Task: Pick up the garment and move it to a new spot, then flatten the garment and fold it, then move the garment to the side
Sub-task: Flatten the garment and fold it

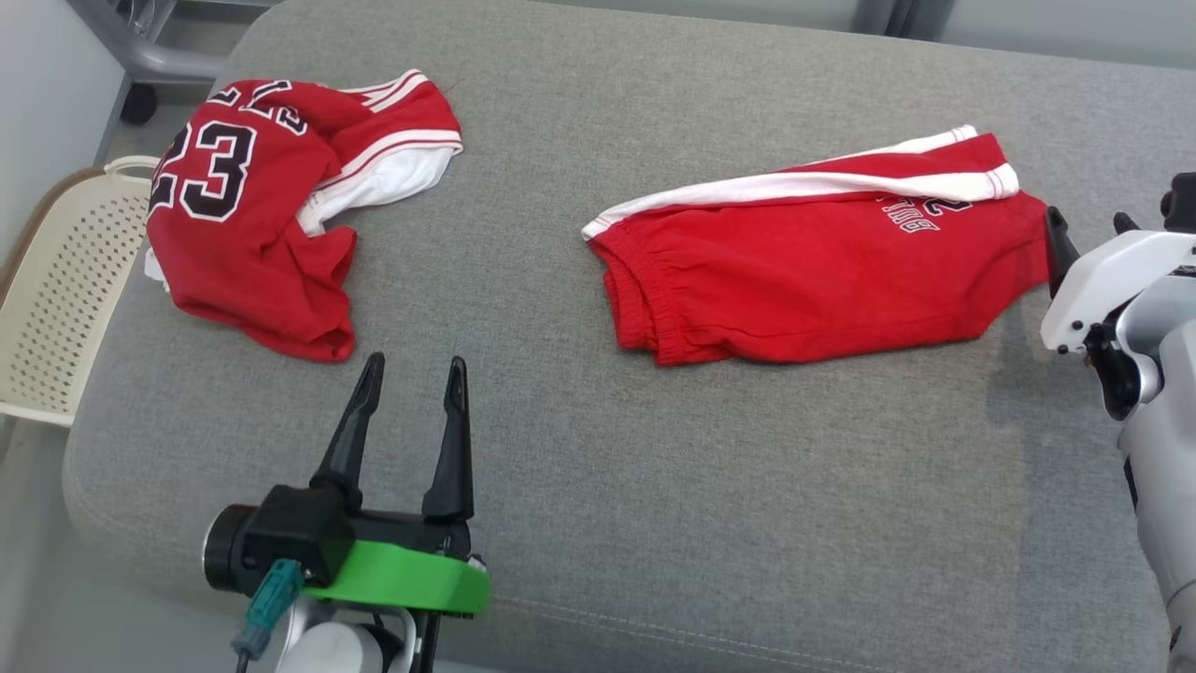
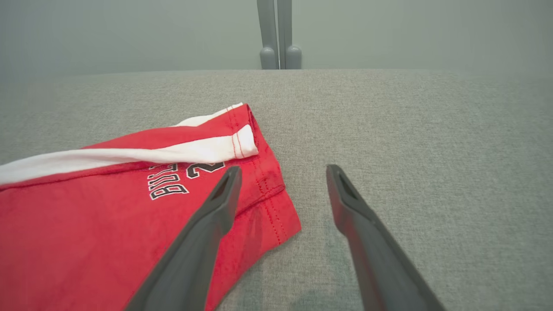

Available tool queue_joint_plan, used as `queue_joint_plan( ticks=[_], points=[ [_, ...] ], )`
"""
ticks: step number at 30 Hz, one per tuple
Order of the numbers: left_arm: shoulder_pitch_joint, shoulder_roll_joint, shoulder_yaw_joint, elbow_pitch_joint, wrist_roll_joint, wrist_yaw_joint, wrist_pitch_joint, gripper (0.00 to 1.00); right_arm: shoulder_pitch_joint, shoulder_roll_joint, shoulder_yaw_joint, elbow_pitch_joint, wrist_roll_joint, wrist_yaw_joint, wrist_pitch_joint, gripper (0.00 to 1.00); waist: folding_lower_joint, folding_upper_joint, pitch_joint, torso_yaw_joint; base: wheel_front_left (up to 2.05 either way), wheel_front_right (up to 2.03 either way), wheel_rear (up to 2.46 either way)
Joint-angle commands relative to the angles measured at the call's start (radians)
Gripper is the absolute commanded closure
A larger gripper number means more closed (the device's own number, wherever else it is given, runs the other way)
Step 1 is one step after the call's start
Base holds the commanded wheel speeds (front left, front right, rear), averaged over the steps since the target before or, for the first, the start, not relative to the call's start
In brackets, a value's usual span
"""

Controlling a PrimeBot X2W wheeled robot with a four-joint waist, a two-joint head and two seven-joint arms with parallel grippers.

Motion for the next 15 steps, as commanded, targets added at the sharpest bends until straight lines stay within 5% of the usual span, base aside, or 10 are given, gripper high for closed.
queue_joint_plan(
  ticks=[1,15],
  points=[
    [0.022,-0.012,0.011,-0.005,0.022,-0.017,-0.001,0.00,-0.017,-0.007,-0.020,0.015,-0.014,-0.001,-0.015,0.00,0.0000,0.0000,0.026,0.020,0.00,0.00,0.00],
    [0.003,-0.098,0.065,0.005,0.108,-0.113,-0.001,0.00,-0.092,0.004,-0.132,0.140,-0.119,-0.001,-0.002,0.00,0.0000,0.0000,0.119,0.057,0.00,0.00,0.00]
  ],
)
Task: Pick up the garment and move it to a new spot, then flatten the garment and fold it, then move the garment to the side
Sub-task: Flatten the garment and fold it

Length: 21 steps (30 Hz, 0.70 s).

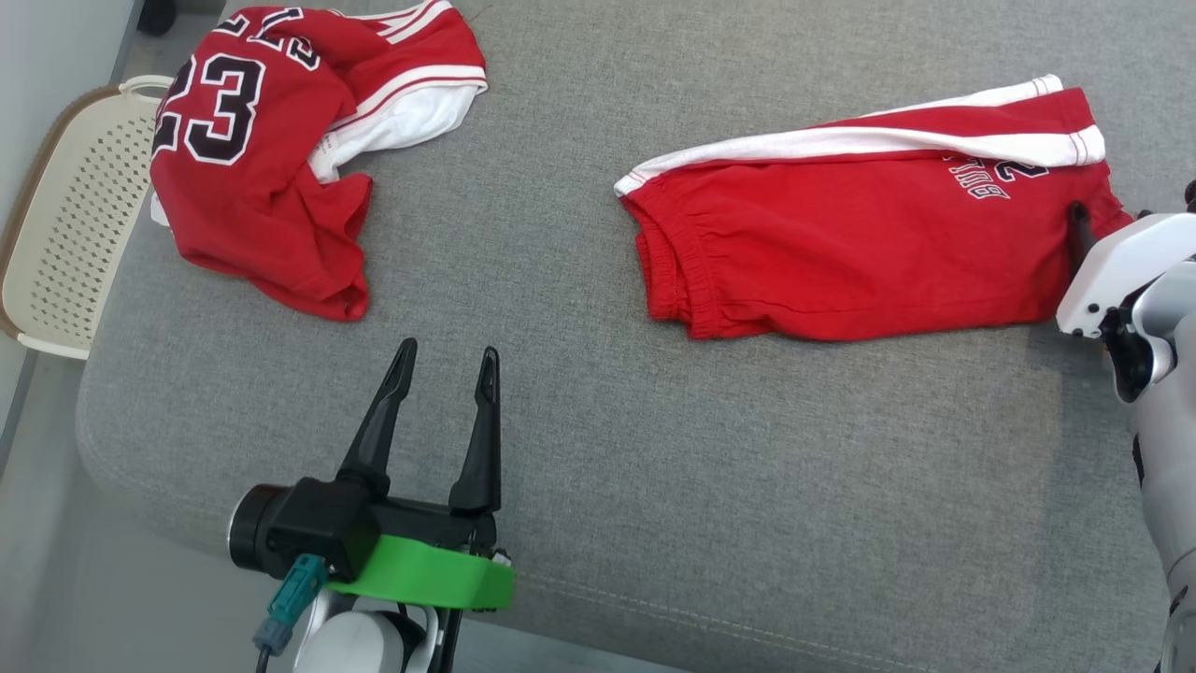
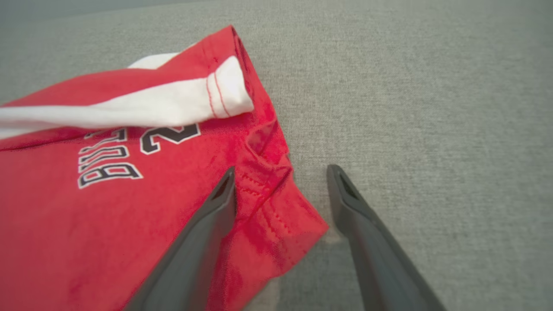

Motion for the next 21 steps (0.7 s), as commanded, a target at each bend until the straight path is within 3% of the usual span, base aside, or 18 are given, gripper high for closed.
queue_joint_plan(
  ticks=[1,5,7,8,21],
  points=[
    [-0.013,-0.009,0.009,0.006,0.009,-0.012,-0.001,0.00,-0.003,0.008,0.000,0.023,-0.008,-0.001,0.025,0.00,0.0000,-0.0001,0.009,0.004,0.00,0.00,0.00],
    [-0.013,-0.018,0.022,0.018,0.015,-0.024,-0.001,0.00,0.013,0.023,-0.001,0.052,-0.009,-0.001,0.052,0.02,0.0000,-0.0001,0.004,-0.002,0.00,0.00,0.00],
    [-0.010,-0.023,0.029,0.025,0.018,-0.029,-0.001,0.00,0.021,0.034,-0.001,0.060,-0.003,-0.001,0.058,0.62,0.0000,-0.0001,-0.003,-0.007,0.00,0.00,0.00],
    [-0.008,-0.026,0.032,0.029,0.019,-0.034,-0.001,0.00,0.025,0.038,-0.001,0.062,0.002,-0.001,0.058,1.00,0.0000,-0.0001,-0.006,-0.009,0.00,0.00,0.00],
    [0.018,-0.043,0.051,0.075,0.032,-0.059,-0.001,0.00,0.109,0.070,0.009,0.028,0.073,-0.002,-0.021,1.00,0.0000,-0.0001,-0.084,-0.040,0.00,0.00,0.00]
  ],
)
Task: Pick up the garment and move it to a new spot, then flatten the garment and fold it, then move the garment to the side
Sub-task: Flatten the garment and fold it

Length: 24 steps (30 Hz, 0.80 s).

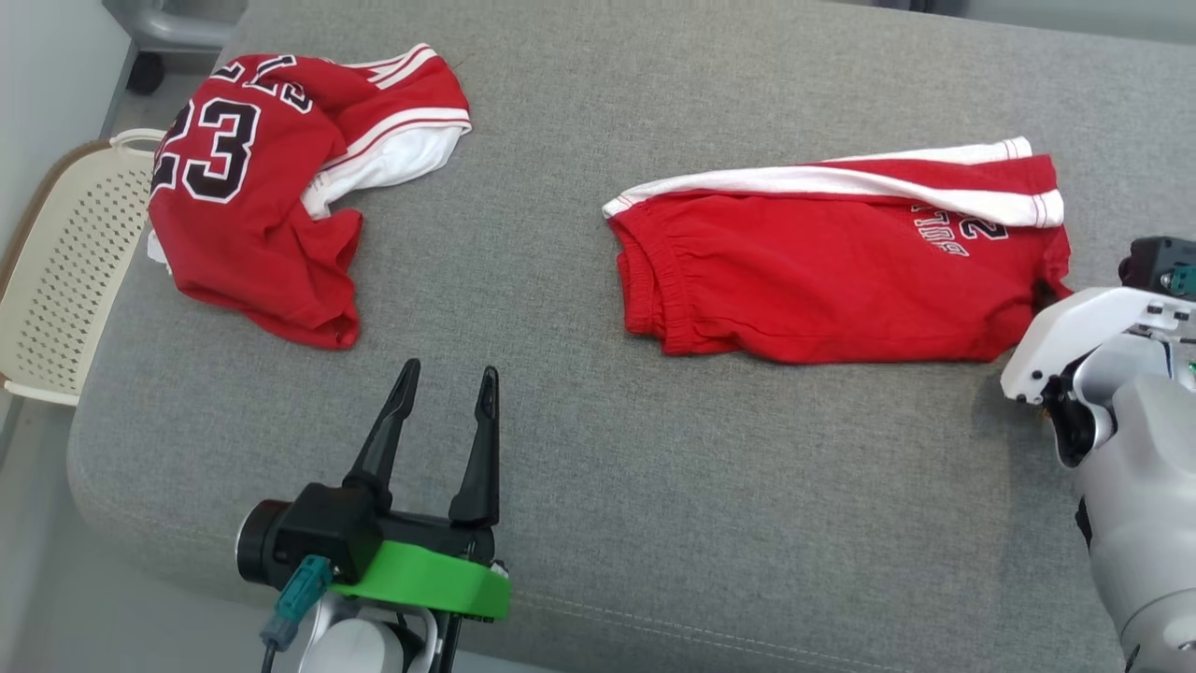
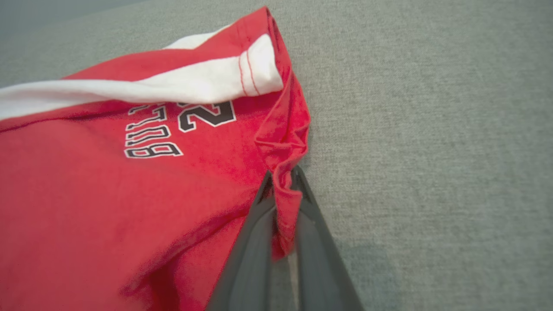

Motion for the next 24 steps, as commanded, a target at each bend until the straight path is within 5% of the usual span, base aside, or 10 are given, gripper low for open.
queue_joint_plan(
  ticks=[1,15,16,17,24],
  points=[
    [0.014,0.000,0.004,0.006,0.010,-0.003,-0.001,0.00,0.035,0.004,-0.003,-0.002,0.014,-0.002,-0.006,1.00,0.0000,0.0000,-0.025,-0.011,0.00,0.00,0.00],
    [0.077,0.014,0.012,0.073,0.022,-0.003,-0.001,0.00,0.259,0.056,0.008,-0.185,0.084,-0.002,-0.014,1.00,0.0000,0.0000,-0.129,-0.060,0.00,0.00,0.00],
    [0.079,0.016,0.014,0.076,0.020,0.000,-0.001,0.00,0.272,0.063,0.010,-0.204,0.092,-0.002,-0.006,0.94,0.0000,0.0000,-0.134,-0.064,0.00,0.00,0.00],
    [0.083,0.017,0.015,0.078,0.017,0.001,-0.001,0.00,0.285,0.067,0.011,-0.221,0.095,-0.002,0.004,0.00,0.0000,0.0000,-0.140,-0.068,0.00,0.00,0.00],
    [0.097,0.020,0.011,0.099,0.004,0.007,0.012,0.00,0.356,0.079,-0.005,-0.340,0.078,-0.001,0.017,0.00,0.0000,0.0000,-0.169,-0.081,0.00,0.00,0.00]
  ],
)
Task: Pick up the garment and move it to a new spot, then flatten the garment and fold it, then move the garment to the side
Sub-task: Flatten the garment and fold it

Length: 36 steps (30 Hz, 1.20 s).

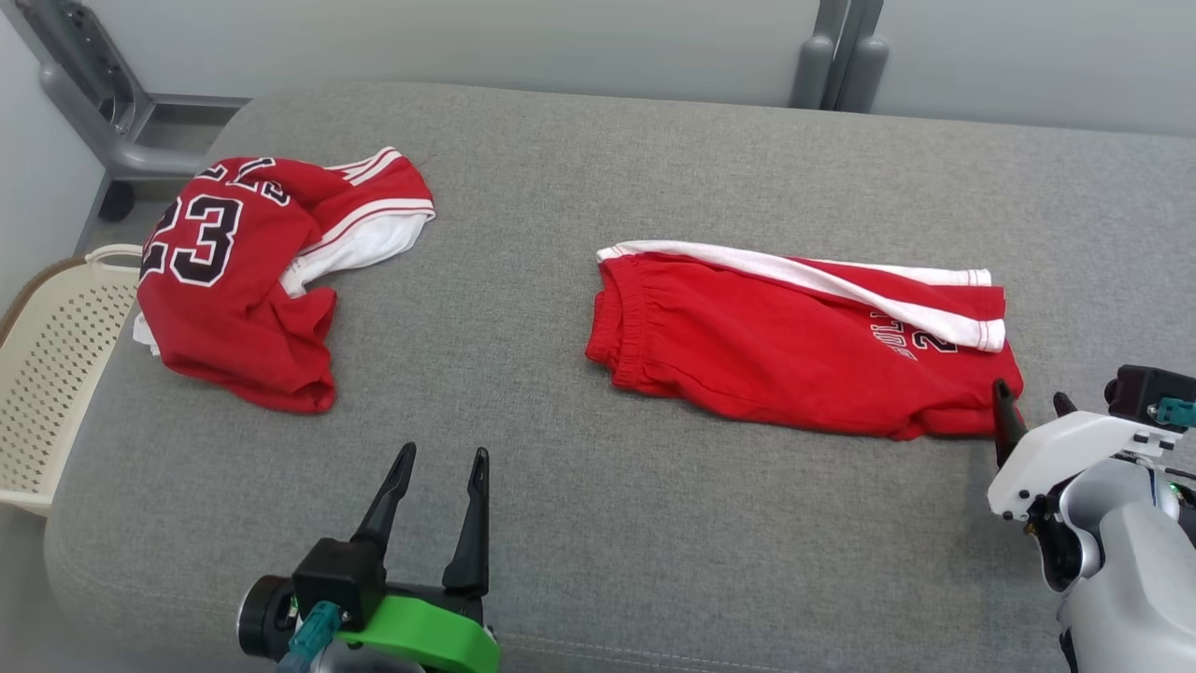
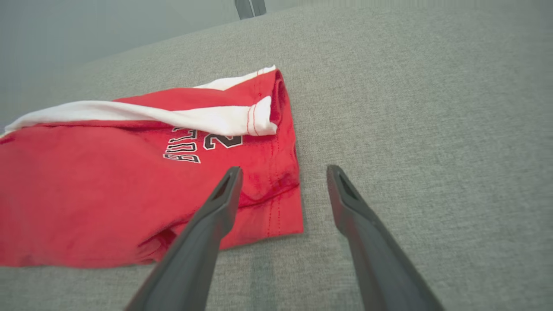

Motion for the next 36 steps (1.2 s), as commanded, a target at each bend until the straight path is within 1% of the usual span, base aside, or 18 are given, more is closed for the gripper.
queue_joint_plan(
  ticks=[1,5,9,13,16,21,25,28,32,36],
  points=[
    [0.014,0.004,0.004,0.007,-0.009,0.006,0.004,0.00,0.022,0.004,-0.009,-0.021,-0.012,-0.001,-0.007,0.00,0.0000,0.0000,-0.015,-0.006,0.00,0.00,0.00],
    [0.022,0.007,0.013,0.020,-0.016,0.016,0.011,0.00,0.056,0.019,-0.036,-0.074,-0.020,-0.001,-0.029,0.00,0.0000,0.0000,-0.036,-0.008,0.00,0.00,0.00],
    [0.036,0.018,0.030,0.041,-0.026,0.030,0.011,0.00,0.120,0.045,-0.041,-0.160,-0.047,-0.001,-0.085,0.00,0.0000,0.0000,-0.078,-0.014,0.00,0.00,0.00],
    [0.065,0.034,0.055,0.050,-0.036,0.049,0.007,0.00,0.203,0.065,0.010,-0.250,-0.043,-0.001,-0.144,0.00,0.0000,0.0000,-0.127,-0.031,0.00,0.00,0.00],
    [0.085,0.048,0.073,0.049,-0.041,0.065,0.007,0.00,0.253,0.077,0.070,-0.331,-0.029,-0.001,-0.203,0.00,0.0000,0.0000,-0.147,-0.047,0.00,0.00,0.00],
    [0.114,0.085,0.103,0.044,-0.041,0.080,0.001,0.00,0.338,0.079,0.169,-0.442,-0.056,-0.001,-0.254,0.00,0.0000,0.0000,-0.176,-0.082,0.00,0.00,0.00],
    [0.125,0.099,0.120,0.015,-0.034,0.079,-0.005,0.00,0.372,0.080,0.198,-0.469,-0.042,-0.001,-0.256,0.00,0.0000,0.0000,-0.188,-0.096,0.00,0.00,0.00],
    [0.128,0.102,0.129,0.000,-0.045,0.065,-0.008,0.00,0.390,0.080,0.210,-0.473,-0.048,-0.001,-0.246,0.00,0.0000,0.0000,-0.191,-0.105,0.00,0.00,0.00],
    [0.110,0.106,0.147,0.015,-0.061,0.044,-0.010,0.00,0.396,0.080,0.198,-0.469,-0.084,-0.001,-0.233,0.00,0.0000,0.0000,-0.185,-0.123,0.00,0.00,0.00],
    [0.083,0.109,0.167,0.039,-0.058,0.039,-0.010,0.00,0.386,0.080,0.181,-0.460,-0.110,-0.001,-0.222,0.00,0.0000,0.0000,-0.171,-0.151,0.00,0.00,0.00]
  ],
)
